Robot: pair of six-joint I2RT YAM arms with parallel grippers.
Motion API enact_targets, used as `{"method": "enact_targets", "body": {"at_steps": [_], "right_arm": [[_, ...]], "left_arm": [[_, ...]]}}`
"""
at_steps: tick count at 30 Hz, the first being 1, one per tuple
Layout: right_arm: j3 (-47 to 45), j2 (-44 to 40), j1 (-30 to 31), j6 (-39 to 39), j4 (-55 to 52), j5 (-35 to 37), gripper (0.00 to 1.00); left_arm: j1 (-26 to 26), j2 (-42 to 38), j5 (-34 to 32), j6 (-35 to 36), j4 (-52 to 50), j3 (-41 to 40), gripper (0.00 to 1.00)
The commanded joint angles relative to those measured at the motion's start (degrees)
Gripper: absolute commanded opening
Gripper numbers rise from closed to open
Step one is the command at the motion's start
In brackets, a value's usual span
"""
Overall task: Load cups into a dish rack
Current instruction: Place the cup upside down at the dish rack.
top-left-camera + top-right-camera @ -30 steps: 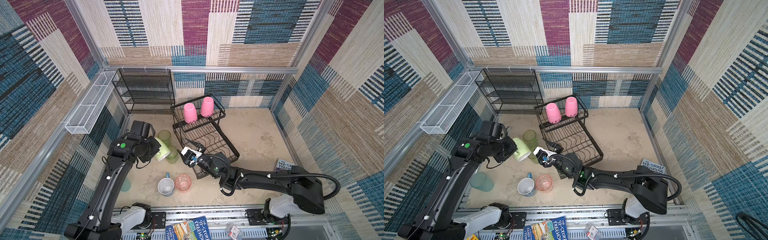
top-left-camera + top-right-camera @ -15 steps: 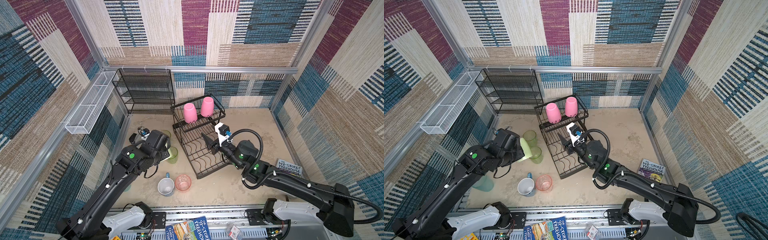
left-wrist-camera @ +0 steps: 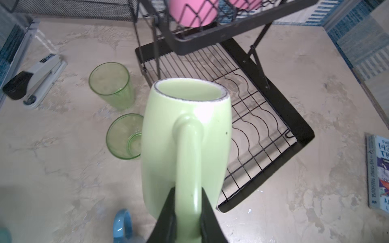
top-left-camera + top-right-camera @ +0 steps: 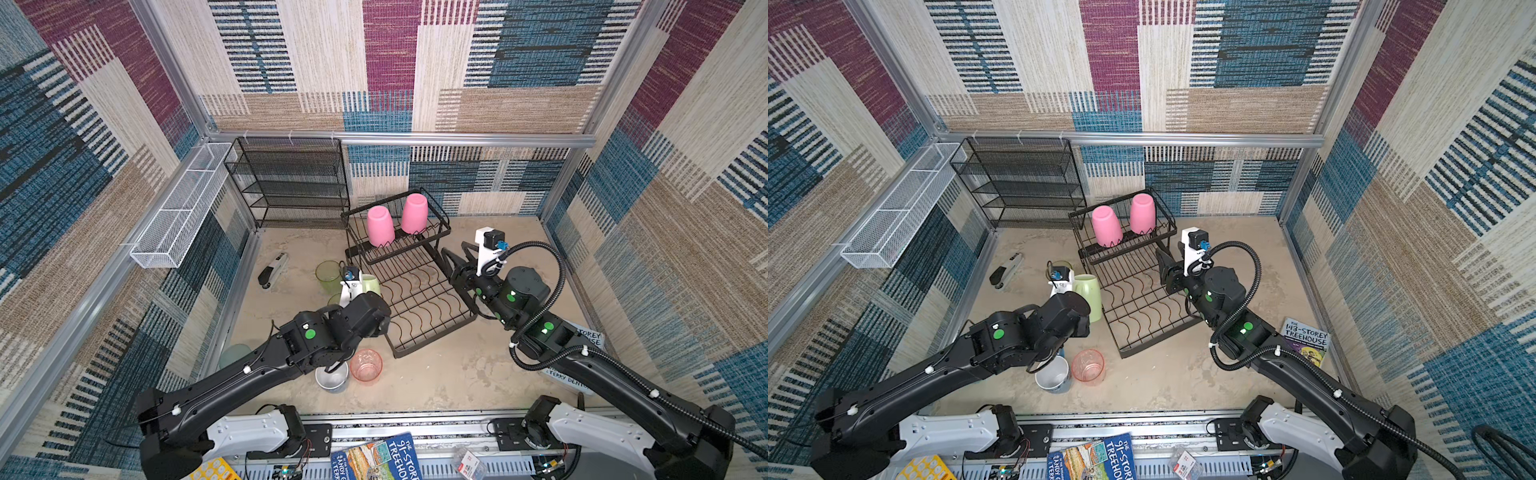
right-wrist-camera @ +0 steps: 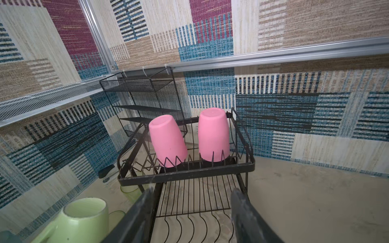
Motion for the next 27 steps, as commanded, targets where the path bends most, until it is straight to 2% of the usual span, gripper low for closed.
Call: {"method": "enact_targets", "body": {"at_steps": [1,13,23,27], "right_arm": [[0.94,-0.03,-0.84,1.58,-1.18,-1.02,0.60],[0.98,-0.46,-3.84,1.64,-0.64,-1.01,0.59],[-2.09,-2.54,-5.28,1.46,0.93,1.72,0.59],[-2.92,-2.93,-5.68,1.33,1.17,3.10,0.58]], "left_arm": [[-1.82,1.53,-4.12,8.42,15.53,-2.13,0.00],[-3.39,9.48,-2.84,23.65,51.54,-14.16,0.00],[-3.37,20.81,-4.45,33.90,78.52,-19.64,0.00],[-3.25,26.77,-7.33,38.54,91.48,-20.69,0.00]]}}
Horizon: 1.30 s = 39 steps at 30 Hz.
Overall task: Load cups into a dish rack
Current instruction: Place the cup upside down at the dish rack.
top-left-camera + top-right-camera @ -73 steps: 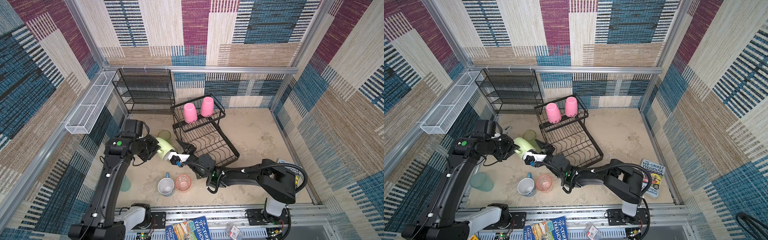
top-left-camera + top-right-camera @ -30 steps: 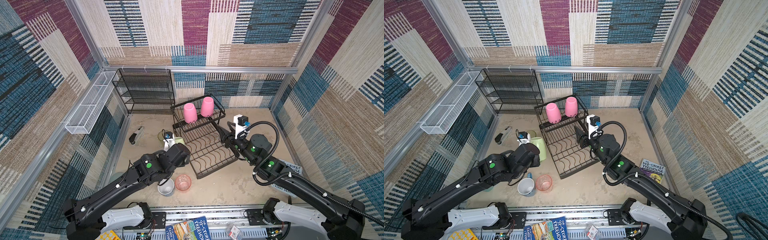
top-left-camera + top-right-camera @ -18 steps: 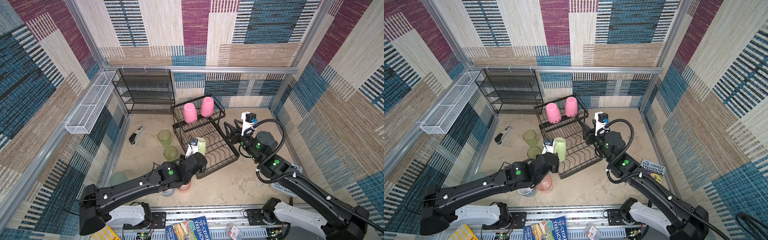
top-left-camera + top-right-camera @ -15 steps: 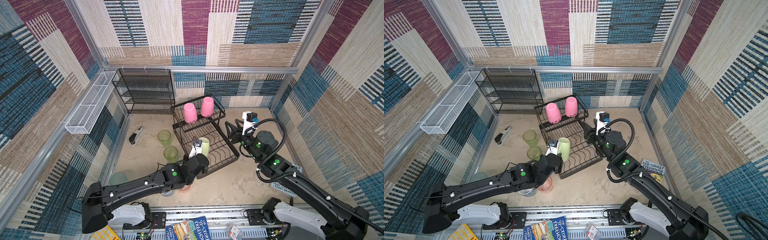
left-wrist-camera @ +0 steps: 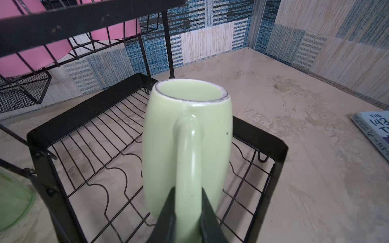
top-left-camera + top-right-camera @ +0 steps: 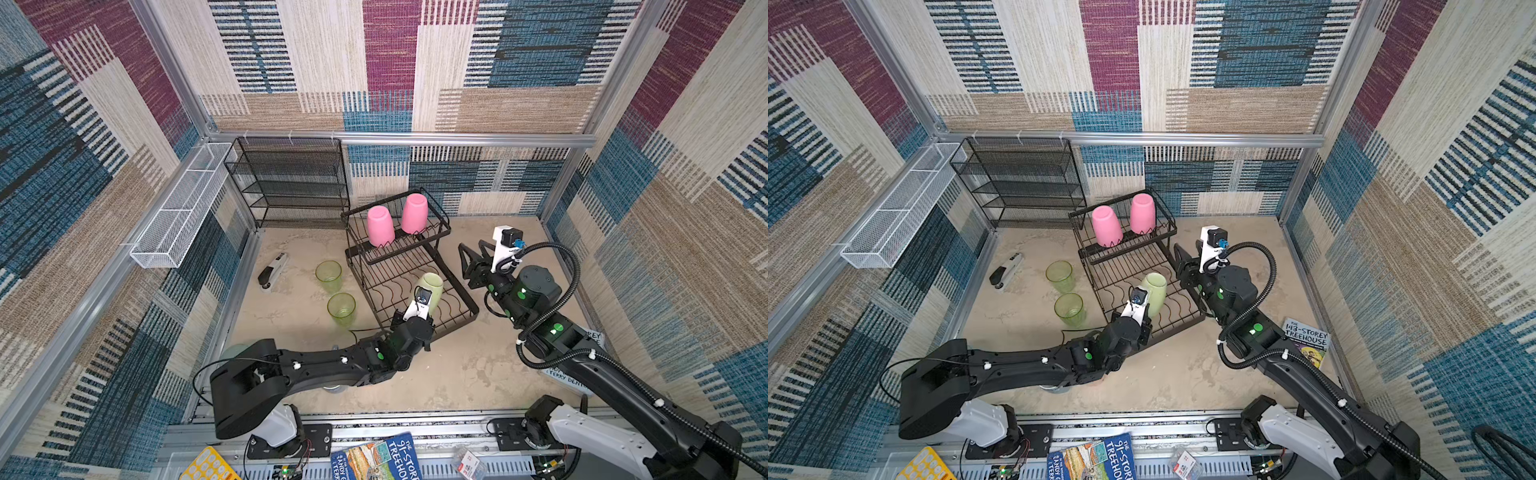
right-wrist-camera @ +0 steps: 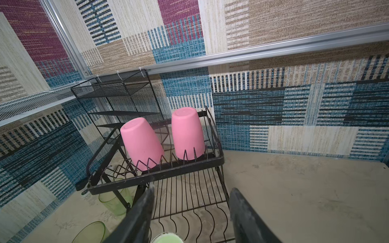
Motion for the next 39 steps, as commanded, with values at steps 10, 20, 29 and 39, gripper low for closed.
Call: {"method": "enact_targets", "body": {"at_steps": [10,20,29,39], "right_arm": [[-1.34,-1.11,-0.97,-0.79,2.39,3.01,0.58],[-2.23,0.55,-1.70,-0.71,2.98,2.17,0.58],[-2.76,2.73,-2.63,-0.98,4.93,0.86,0.58],[-3.56,4.16,-3.36,-1.24,7.31,-0.21,0.58]], "left_arm": [[3.57,17.48,-7.23,10.42,37.15,3.21,0.00],[8.15,21.98,-5.44,4.96,33.93,6.77,0.00],[11.25,25.52,-3.16,1.99,30.60,10.74,0.00],[15.00,31.08,0.03,-0.22,28.62,16.84,0.00]]}}
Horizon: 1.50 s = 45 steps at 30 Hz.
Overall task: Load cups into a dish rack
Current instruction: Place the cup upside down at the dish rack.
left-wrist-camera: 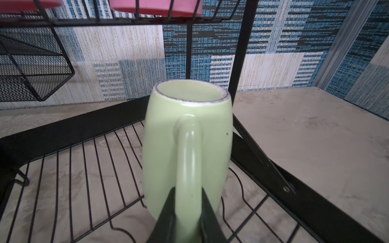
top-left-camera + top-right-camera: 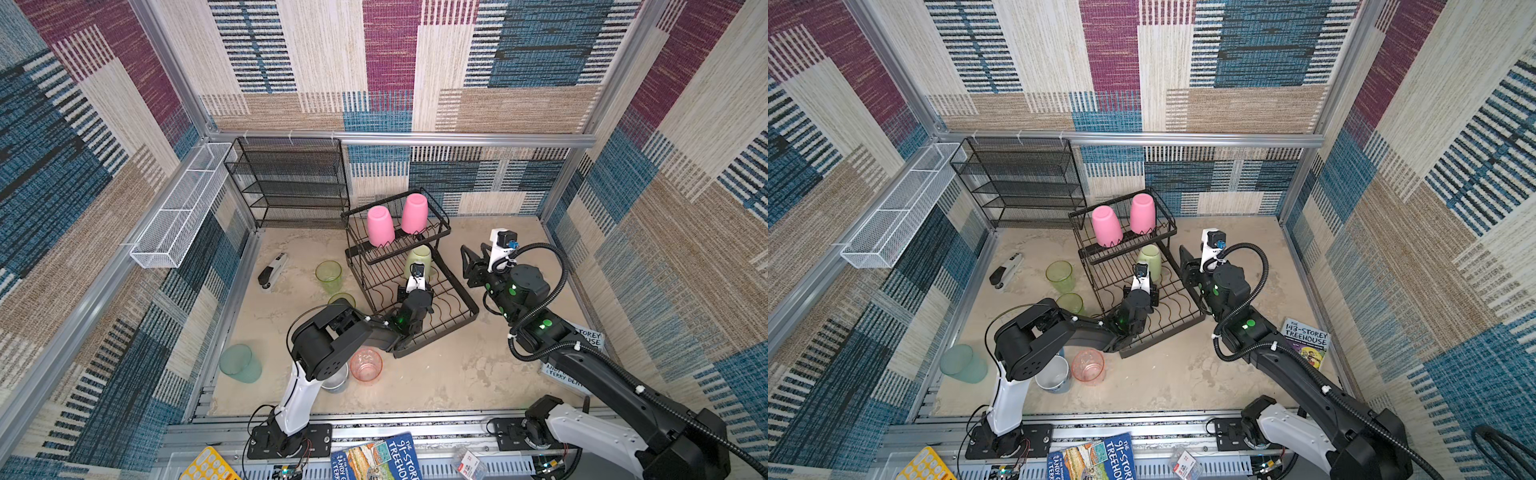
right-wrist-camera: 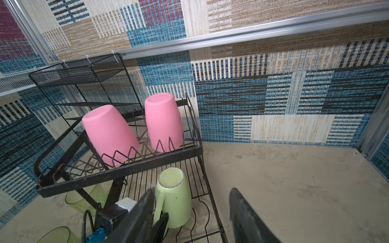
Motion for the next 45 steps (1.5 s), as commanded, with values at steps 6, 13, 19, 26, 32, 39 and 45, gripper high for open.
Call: {"method": "enact_targets", "body": {"at_steps": [6,13,19,26,32,39,45], "right_arm": [[-1.29,0.89,-0.16,-0.58,3.49,-1.32,0.58],[-1.27,2.33,-0.27,0.08,3.68,-2.45,0.58],[-1.39,3.22,-0.31,0.52,4.01,-3.44,0.59],[-1.60,2.87,-0.37,0.43,4.07,-4.07,0.60],[-2.39,1.61,-0.44,0.58,3.92,-4.03,0.61],[-2.99,0.54,-0.40,0.52,3.73,-4.14,0.62],[-2.80,0.65,-0.44,0.51,3.67,-4.52,0.63]], "left_arm": [[2.37,4.44,1.90,-0.12,3.65,5.80,0.00],[4.56,5.73,3.45,-2.61,-0.60,9.31,0.00],[4.95,5.26,3.69,-4.23,-3.93,10.04,0.00],[4.96,4.49,4.92,-6.18,-7.20,10.18,0.05],[4.99,4.00,5.85,-7.04,-8.38,9.92,0.10],[4.97,3.11,7.84,-7.68,-7.15,8.05,0.15],[4.98,2.80,8.51,-7.50,-7.00,7.55,0.16]]}}
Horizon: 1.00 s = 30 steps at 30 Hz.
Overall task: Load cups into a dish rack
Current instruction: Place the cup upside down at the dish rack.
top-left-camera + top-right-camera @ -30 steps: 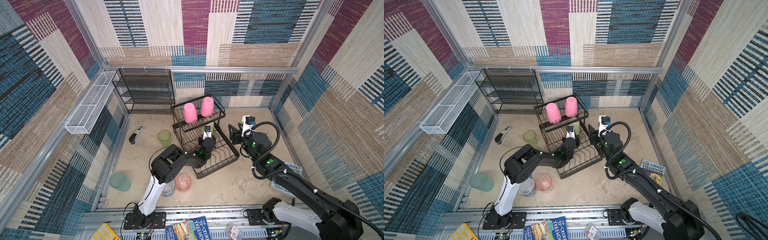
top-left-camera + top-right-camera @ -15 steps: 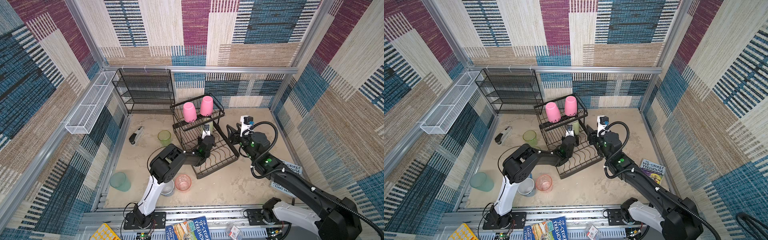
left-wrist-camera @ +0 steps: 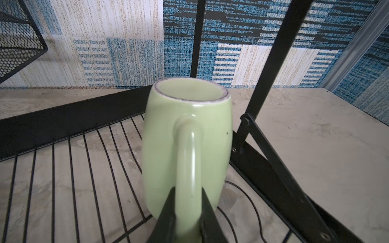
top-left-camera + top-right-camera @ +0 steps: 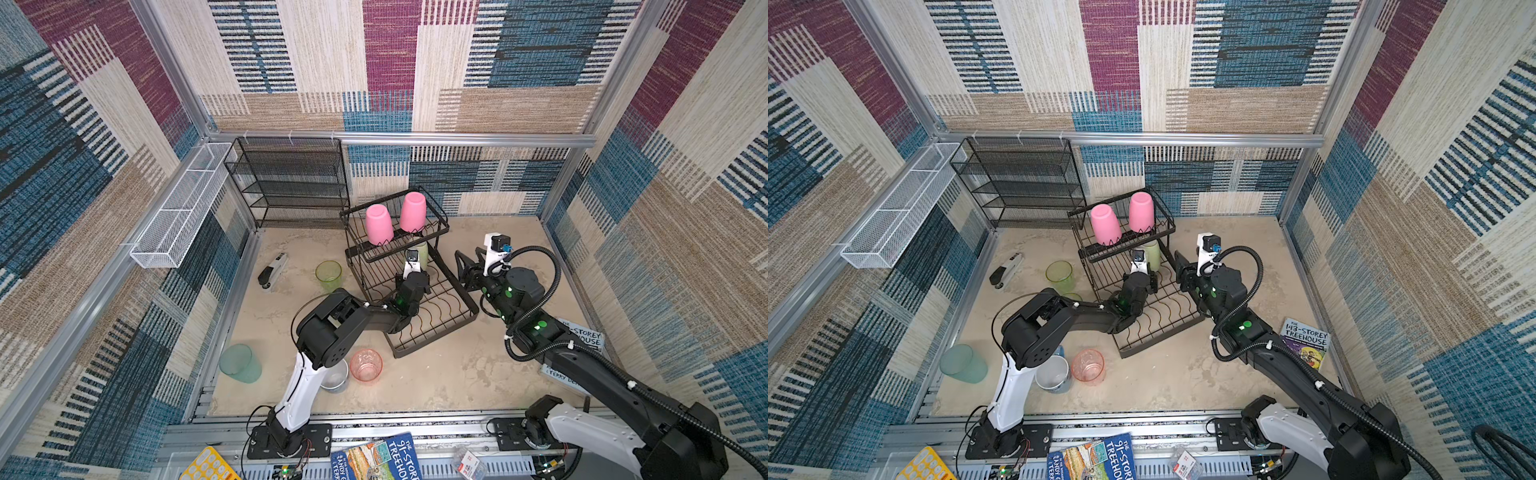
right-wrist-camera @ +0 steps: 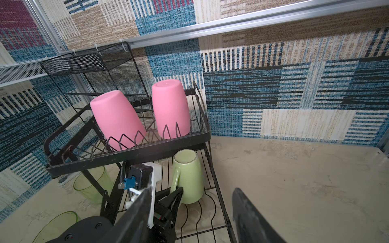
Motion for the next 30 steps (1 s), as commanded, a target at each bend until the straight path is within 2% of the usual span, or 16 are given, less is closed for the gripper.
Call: {"method": "enact_targets", "body": {"at_steps": [1,15,19,26,30], "right_arm": [[0.01,-0.22,-0.03,0.43,1.09,-0.55,0.63],[-0.21,-0.76,-0.02,0.50,0.99,-0.71,0.65],[-0.49,-1.44,-0.02,0.62,0.86,-0.44,0.68],[-1.06,-2.78,-0.02,1.67,-0.10,-0.19,0.76],[-1.44,-3.93,-0.03,2.46,-1.08,-0.03,0.79]], "left_arm": [[0.02,-0.88,1.17,-1.14,1.93,-0.32,0.18],[0.01,-1.70,2.33,-1.06,1.62,-1.23,0.30],[-0.08,-2.14,3.02,-0.67,1.28,-1.65,0.39],[-0.39,-3.83,4.08,0.86,1.54,-3.80,0.63],[-0.92,-5.11,4.93,1.18,1.27,-5.12,0.64]]}}
